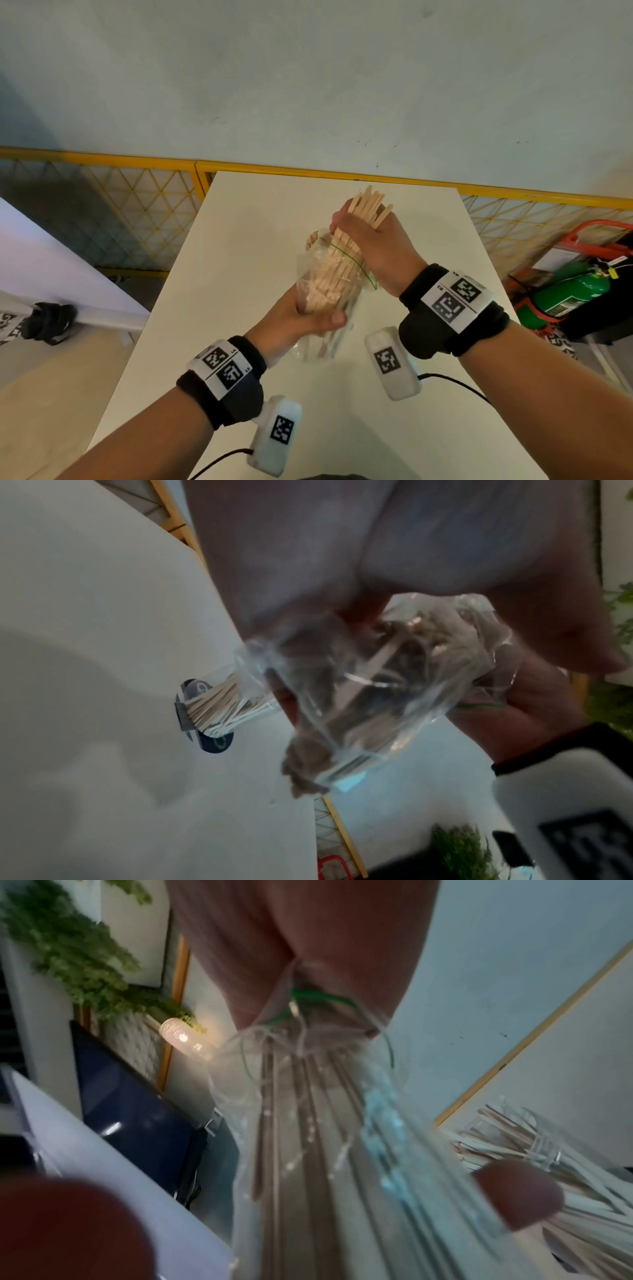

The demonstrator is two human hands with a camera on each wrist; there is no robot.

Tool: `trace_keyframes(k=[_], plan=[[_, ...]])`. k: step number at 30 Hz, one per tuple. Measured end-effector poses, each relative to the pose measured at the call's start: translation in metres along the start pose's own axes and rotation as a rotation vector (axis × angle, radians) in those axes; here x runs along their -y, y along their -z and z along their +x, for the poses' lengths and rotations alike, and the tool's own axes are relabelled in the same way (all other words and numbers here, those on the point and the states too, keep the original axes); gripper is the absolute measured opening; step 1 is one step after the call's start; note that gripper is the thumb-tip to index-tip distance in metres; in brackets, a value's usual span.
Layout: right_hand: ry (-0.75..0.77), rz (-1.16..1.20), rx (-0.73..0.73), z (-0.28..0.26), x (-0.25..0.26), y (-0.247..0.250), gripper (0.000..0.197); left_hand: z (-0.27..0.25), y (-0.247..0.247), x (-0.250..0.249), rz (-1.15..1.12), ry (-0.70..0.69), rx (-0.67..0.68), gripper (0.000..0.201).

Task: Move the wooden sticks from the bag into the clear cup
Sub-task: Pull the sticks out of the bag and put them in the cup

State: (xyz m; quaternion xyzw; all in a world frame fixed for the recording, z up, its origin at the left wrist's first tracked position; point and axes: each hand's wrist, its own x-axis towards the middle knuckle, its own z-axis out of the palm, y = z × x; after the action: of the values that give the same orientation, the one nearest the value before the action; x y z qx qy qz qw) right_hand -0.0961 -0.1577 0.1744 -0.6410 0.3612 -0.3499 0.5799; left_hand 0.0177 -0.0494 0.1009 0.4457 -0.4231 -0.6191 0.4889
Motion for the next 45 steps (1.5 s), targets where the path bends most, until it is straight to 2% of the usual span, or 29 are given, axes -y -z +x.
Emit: trace_keyframes(k=[5,8,11,14,20,23,29,33,35,40,45], plan=[[0.017,-0.040,0.007,-0.002,-0.001,-0.002,0.011,0.010,-0.002,-0.006,0.007,0.065,-0.023,0.073],[0.021,-0.008,-0.028,0.003,0.006,0.010,0.008,0.011,-0.002,-0.004,0.060,0.042,-0.034,0.056],[0.029,0.024,-0.034,0.009,0.012,0.019,0.006,0.010,-0.006,-0.004,0.058,0.025,-0.009,0.051],[0.007,0.040,-0.030,0.007,0.008,0.013,0.013,0.016,-0.013,-0.006,0.077,0.010,-0.001,0.042],[-0.032,0.134,0.029,0.003,0.001,0.004,0.015,0.020,-0.019,0.001,0.167,-0.036,-0.089,0.036],[-0.074,0.085,0.071,0.000,0.000,0.004,0.005,0.019,-0.018,0.004,0.173,-0.070,-0.094,0.035],[-0.117,0.108,0.094,-0.004,-0.009,0.001,0.009,0.016,-0.016,0.008,0.170,-0.088,-0.111,0.029],[-0.091,0.120,0.067,-0.003,-0.015,-0.005,0.017,0.015,-0.006,0.009,0.168,-0.057,-0.122,0.038],[-0.101,0.129,0.030,0.001,-0.016,-0.006,0.015,0.013,0.000,0.011,0.160,-0.039,-0.110,0.043],[-0.165,0.220,-0.059,0.015,-0.010,-0.004,0.030,0.003,0.008,0.016,0.147,0.003,-0.076,0.051],[-0.112,0.216,-0.104,0.028,-0.002,-0.008,0.032,0.003,0.013,0.016,0.136,0.019,-0.052,0.058]])
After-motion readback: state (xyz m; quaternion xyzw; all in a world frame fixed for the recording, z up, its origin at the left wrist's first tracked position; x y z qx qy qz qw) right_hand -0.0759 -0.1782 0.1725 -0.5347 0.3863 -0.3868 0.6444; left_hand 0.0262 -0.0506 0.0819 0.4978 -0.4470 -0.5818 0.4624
